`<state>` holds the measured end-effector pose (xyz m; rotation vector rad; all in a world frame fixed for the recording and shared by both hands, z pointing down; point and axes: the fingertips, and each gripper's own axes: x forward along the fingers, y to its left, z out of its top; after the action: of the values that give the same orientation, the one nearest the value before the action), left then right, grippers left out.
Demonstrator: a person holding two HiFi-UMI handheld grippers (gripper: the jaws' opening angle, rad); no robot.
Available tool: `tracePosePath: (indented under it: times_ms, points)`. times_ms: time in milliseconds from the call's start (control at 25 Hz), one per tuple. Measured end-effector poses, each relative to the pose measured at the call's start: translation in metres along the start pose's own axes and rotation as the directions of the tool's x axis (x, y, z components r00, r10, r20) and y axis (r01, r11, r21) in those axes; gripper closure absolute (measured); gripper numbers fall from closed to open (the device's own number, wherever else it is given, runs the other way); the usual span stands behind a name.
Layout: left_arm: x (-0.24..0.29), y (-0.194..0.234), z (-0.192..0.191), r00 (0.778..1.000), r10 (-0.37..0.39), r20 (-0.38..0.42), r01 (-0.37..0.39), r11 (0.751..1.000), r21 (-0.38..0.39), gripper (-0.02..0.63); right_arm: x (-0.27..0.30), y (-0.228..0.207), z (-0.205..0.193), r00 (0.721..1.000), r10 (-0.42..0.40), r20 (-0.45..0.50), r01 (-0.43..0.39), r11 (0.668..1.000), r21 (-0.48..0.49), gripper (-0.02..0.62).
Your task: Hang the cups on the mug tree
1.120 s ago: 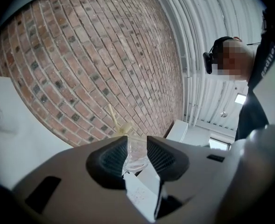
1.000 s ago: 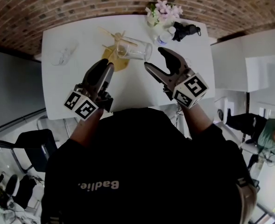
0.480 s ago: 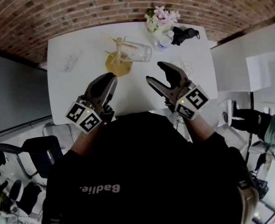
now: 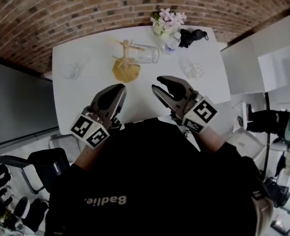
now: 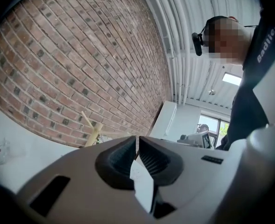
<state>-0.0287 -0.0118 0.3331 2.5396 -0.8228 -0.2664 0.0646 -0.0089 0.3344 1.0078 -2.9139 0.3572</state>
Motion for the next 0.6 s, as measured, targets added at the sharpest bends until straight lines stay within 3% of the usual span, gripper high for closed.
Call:
tracePosePath:
  times_ms: [200,600]
  points:
    - [-0.008,-0.009,0.001,1.0,-0.017,-0.019,0.018,0.999,0.028,0.588,0.003,0.017,0.0,1.0,0.008,0.017,-0.008,1.0,0.014,0.526]
    - [-0.01,-0.026,-0.004,0.997,-0.062,-0.04,0.065,0.995,0.074,0.603,0.008,0.039,-0.007,0.998,0.061,0.013,-0.06,0.998,-0.014,0.565]
